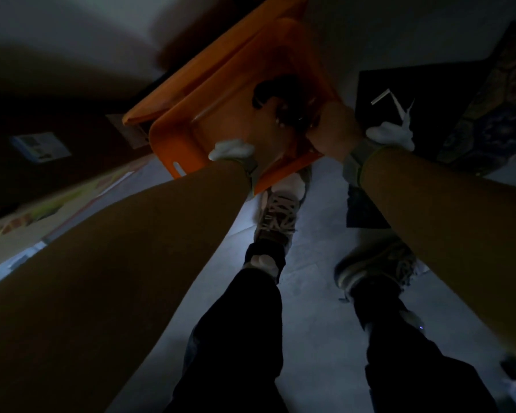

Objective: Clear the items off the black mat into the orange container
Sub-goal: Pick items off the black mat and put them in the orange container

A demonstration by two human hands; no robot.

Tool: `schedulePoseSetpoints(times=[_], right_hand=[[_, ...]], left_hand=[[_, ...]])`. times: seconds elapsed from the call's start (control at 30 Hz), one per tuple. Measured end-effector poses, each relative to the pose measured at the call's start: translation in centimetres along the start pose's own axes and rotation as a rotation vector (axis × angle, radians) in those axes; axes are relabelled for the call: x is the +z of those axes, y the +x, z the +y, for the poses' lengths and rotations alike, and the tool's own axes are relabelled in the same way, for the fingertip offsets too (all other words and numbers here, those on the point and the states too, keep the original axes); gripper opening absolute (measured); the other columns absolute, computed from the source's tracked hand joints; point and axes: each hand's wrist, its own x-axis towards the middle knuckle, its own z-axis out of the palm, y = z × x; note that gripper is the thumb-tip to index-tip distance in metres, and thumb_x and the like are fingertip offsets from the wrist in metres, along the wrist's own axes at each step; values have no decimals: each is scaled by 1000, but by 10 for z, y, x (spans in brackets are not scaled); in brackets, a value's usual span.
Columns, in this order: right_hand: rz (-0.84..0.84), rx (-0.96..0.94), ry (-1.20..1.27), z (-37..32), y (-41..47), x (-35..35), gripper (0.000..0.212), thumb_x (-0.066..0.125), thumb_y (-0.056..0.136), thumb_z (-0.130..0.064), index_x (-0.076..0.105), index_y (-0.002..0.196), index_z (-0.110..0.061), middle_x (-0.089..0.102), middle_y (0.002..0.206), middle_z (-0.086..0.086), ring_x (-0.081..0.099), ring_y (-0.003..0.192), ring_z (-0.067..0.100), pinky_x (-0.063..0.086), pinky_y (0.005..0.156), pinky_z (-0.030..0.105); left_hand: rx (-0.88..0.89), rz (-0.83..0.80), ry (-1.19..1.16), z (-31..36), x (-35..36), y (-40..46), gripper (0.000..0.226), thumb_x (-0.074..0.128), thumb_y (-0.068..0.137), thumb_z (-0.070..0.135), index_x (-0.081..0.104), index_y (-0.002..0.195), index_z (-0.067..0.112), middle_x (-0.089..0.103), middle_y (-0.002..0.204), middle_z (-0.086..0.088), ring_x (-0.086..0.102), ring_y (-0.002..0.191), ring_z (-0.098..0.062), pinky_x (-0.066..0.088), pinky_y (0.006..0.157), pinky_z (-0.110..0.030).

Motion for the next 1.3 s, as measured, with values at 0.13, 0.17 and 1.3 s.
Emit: schedulePoseSetpoints(times=[0.13, 0.17, 1.3], right_hand=[[183, -62, 104, 17, -27, -20, 31, 56, 97, -25, 69, 117, -5, 71, 116, 18, 67, 106, 33, 55, 89, 41], [236, -81, 153, 27, -34, -31, 29, 55, 97, -24, 70, 111, -4, 72, 109, 19, 68, 100, 33, 56, 84, 42], [-33, -165, -506, 260, 74, -83, 81, 60, 95, -22, 11, 159, -16, 48, 142, 25, 62, 109, 45, 54, 79, 45]], left_hand=[[141, 62, 128, 34, 3, -13, 42, 56, 95, 24, 53, 135, 11, 56, 136, -12, 58, 116, -29, 47, 98, -36], [216, 88, 117, 44, 6, -17, 37, 57, 93, 23, 57, 127, 8, 58, 128, -13, 59, 108, -29, 46, 89, -34], [-167, 113, 123, 134, 194, 37, 47, 54, 93, 14, 42, 135, -4, 53, 132, -28, 55, 118, -45, 47, 95, -50]])
